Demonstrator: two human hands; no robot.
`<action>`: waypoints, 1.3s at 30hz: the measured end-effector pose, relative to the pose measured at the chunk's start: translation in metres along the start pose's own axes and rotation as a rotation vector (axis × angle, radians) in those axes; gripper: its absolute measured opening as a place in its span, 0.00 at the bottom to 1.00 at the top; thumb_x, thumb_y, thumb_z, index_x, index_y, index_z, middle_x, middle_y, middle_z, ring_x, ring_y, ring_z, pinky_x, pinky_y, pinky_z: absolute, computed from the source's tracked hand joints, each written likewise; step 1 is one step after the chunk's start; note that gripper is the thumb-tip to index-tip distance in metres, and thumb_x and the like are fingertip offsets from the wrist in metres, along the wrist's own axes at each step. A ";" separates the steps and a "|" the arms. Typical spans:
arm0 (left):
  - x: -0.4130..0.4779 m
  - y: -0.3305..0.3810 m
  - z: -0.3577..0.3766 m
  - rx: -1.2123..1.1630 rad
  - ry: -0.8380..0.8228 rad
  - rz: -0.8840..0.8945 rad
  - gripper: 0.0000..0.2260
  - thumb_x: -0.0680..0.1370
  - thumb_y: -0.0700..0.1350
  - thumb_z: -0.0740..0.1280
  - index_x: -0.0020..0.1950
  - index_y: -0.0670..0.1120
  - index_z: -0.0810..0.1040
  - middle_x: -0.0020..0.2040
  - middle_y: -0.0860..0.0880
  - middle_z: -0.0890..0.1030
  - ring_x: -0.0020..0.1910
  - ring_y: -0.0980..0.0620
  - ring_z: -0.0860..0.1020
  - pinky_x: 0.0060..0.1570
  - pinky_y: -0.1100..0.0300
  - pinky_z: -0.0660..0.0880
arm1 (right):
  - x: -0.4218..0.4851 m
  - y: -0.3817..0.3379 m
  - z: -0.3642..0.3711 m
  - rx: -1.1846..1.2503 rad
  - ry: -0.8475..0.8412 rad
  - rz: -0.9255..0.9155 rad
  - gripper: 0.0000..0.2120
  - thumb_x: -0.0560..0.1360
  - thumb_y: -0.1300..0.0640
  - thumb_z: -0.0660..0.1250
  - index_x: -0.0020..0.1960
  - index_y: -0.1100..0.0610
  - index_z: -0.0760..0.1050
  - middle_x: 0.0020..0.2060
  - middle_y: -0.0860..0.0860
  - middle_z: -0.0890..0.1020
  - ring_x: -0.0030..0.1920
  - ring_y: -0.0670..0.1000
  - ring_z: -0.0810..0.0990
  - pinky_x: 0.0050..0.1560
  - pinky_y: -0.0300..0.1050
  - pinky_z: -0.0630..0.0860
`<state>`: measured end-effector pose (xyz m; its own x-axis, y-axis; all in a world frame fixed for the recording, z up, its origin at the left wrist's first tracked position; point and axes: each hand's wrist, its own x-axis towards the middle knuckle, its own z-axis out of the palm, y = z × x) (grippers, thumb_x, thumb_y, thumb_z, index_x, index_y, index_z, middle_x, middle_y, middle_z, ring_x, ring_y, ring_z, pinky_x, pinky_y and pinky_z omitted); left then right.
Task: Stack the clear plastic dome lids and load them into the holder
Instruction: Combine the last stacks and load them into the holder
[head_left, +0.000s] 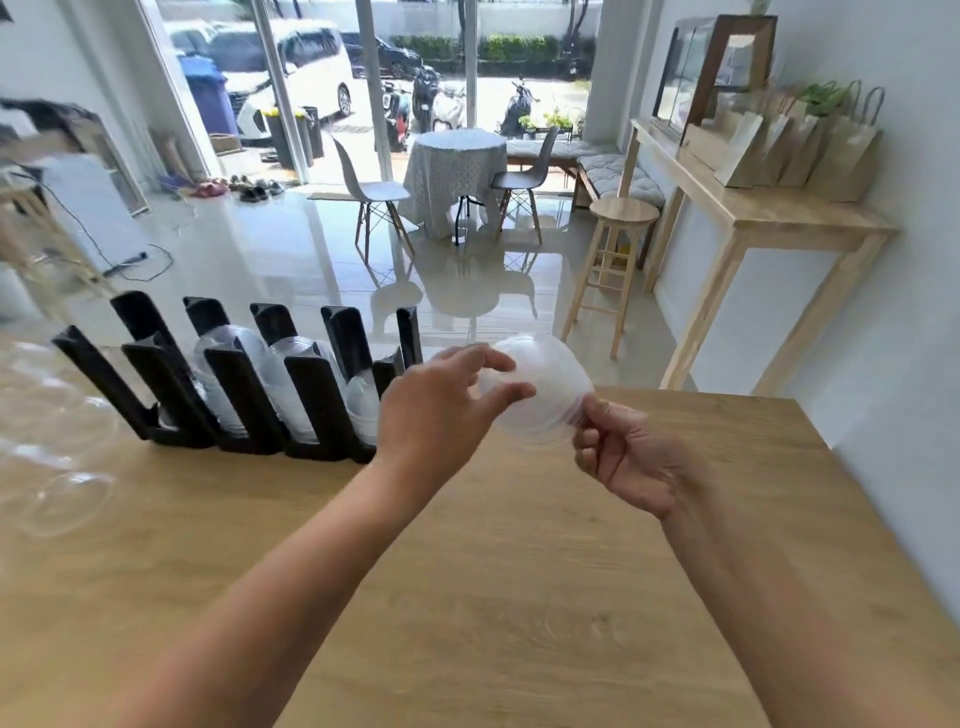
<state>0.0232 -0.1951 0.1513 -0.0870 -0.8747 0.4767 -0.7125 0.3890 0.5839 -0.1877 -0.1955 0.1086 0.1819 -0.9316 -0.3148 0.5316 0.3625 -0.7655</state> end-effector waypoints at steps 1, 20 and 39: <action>0.012 -0.003 -0.016 0.062 0.029 0.012 0.18 0.69 0.69 0.66 0.51 0.61 0.81 0.52 0.59 0.83 0.46 0.62 0.81 0.46 0.58 0.78 | 0.011 -0.007 0.019 -0.018 -0.033 -0.013 0.04 0.71 0.58 0.68 0.41 0.59 0.75 0.29 0.50 0.77 0.26 0.45 0.73 0.25 0.37 0.73; 0.094 -0.147 -0.097 0.272 0.025 -0.194 0.11 0.69 0.61 0.72 0.45 0.57 0.85 0.56 0.57 0.77 0.49 0.59 0.74 0.45 0.59 0.69 | 0.186 0.014 0.158 -0.446 -0.138 0.078 0.05 0.80 0.53 0.64 0.48 0.52 0.77 0.31 0.43 0.83 0.30 0.44 0.72 0.31 0.37 0.66; 0.114 -0.160 -0.042 0.527 -0.210 -0.120 0.14 0.72 0.62 0.69 0.52 0.58 0.83 0.59 0.55 0.79 0.55 0.52 0.77 0.49 0.57 0.68 | 0.219 0.073 0.109 -0.263 -0.033 0.398 0.09 0.79 0.53 0.63 0.40 0.51 0.75 0.29 0.45 0.73 0.29 0.43 0.67 0.33 0.39 0.60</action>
<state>0.1563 -0.3446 0.1395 -0.0818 -0.9633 0.2556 -0.9717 0.1341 0.1943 -0.0190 -0.3763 0.0443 0.3573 -0.7176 -0.5979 0.1888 0.6824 -0.7062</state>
